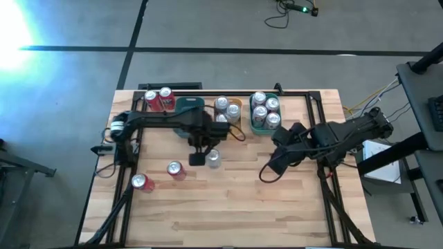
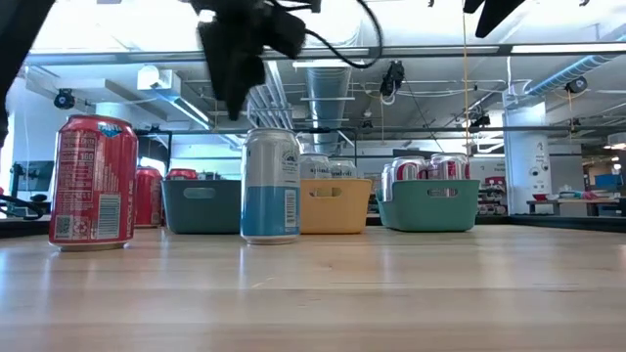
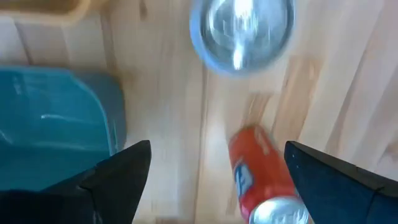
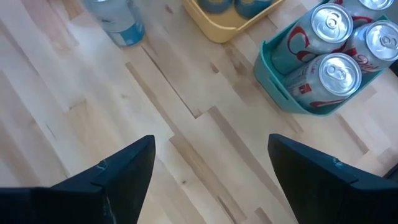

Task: Sort soda cans
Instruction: Put the blue-white soda can into the yellow bin

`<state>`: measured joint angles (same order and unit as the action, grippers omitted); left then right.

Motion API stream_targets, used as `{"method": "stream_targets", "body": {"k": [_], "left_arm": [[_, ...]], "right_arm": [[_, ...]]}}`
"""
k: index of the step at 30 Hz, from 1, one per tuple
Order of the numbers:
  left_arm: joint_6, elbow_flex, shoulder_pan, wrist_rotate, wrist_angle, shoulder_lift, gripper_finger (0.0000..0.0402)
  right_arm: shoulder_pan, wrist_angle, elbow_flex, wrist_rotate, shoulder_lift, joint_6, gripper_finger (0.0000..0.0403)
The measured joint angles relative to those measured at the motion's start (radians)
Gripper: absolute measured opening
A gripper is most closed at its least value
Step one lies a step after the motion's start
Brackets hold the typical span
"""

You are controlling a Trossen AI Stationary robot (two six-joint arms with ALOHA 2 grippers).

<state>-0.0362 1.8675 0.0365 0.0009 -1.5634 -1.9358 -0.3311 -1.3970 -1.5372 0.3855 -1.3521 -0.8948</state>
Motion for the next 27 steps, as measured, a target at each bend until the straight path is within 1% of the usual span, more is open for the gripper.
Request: {"method": "stream_targets", "body": {"k": [3,7,9,11,13,15,18,21,27], "left_arm": [[0.018,-0.141,-0.009,0.0,0.075,0.093,0.0338],[0.046,-0.323,-0.039,-0.001,0.302,0.179,0.0302],[0.05,-0.385,-0.055,-0.014,0.378,0.207,0.028],[0.058,-0.425,-0.065,-0.045,0.396,0.212,0.0256],[0.079,-0.457,-0.067,-0.084,0.399,0.2,0.023],[0.094,-0.487,-0.067,-0.108,0.449,0.189,0.0203],[0.098,-0.513,-0.066,-0.115,0.513,0.175,0.0163],[0.097,-0.514,-0.066,-0.115,0.555,0.163,0.0129],[0.098,-0.495,-0.066,-0.114,0.674,0.161,0.0083]], "right_arm": [[-0.006,-0.01,0.001,0.002,0.0,-0.006,0.0298],[-0.005,-0.009,0.001,0.011,0.0,-0.001,0.0289],[-0.004,-0.008,0.001,0.019,0.0,0.004,0.0285],[-0.005,-0.008,0.001,0.027,0.0,0.005,0.0281],[-0.005,-0.008,0.001,0.034,0.0,0.006,0.0278],[-0.004,-0.006,0.001,0.035,0.0,0.003,0.0274],[-0.005,0.004,0.001,0.034,0.0,-0.011,0.027],[-0.012,0.025,0.001,0.034,0.0,-0.012,0.0266],[-0.012,0.027,0.002,0.034,-0.007,-0.007,0.0259]]}}
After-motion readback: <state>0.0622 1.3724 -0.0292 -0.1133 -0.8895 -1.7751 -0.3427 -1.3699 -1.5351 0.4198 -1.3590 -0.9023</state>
